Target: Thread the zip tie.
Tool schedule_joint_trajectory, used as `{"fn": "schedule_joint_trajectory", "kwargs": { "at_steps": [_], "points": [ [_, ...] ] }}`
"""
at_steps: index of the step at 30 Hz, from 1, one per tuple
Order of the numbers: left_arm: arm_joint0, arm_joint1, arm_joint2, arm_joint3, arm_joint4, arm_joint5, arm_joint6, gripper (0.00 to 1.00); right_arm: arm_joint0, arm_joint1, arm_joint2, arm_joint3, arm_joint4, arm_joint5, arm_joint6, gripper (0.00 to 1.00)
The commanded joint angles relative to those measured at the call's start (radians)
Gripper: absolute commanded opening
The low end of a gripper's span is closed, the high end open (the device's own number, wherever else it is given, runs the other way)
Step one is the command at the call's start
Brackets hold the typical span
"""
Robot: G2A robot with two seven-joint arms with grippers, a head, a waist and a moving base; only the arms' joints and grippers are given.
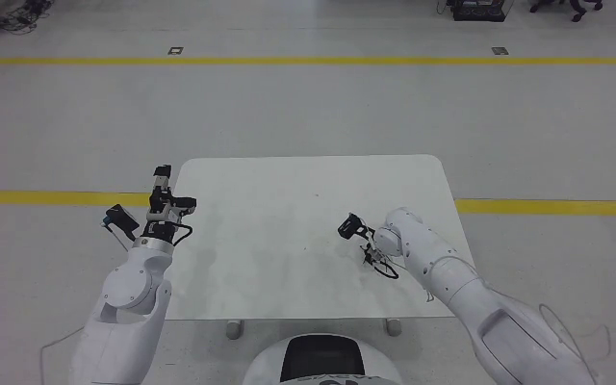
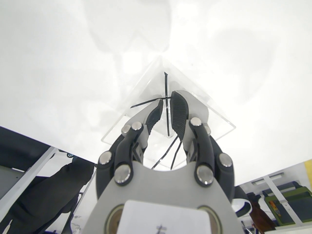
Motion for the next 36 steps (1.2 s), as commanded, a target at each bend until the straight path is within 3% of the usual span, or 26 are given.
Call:
{"fn": "schedule_joint_trajectory", "kwargs": {
  "at_steps": [1,7,16,36],
  "points": [
    [0.0,0.0,0.0,0.0,0.0,0.0,0.0,1.0,0.002,-0.002,0.0,0.006,0.004,0.0,0.001,0.17],
    [0.0,0.0,0.0,0.0,0.0,0.0,0.0,1.0,0.009,-0.007,0.001,0.025,0.014,-0.002,-0.003,0.01],
    [0.0,0.0,0.0,0.0,0.0,0.0,0.0,1.0,0.003,-0.003,0.014,0.004,0.006,0.001,0.001,0.0],
    [0.0,0.0,0.0,0.0,0.0,0.0,0.0,1.0,-0.107,0.075,0.153,-0.256,-0.036,-0.016,0.091,0.0]
  ]
}}
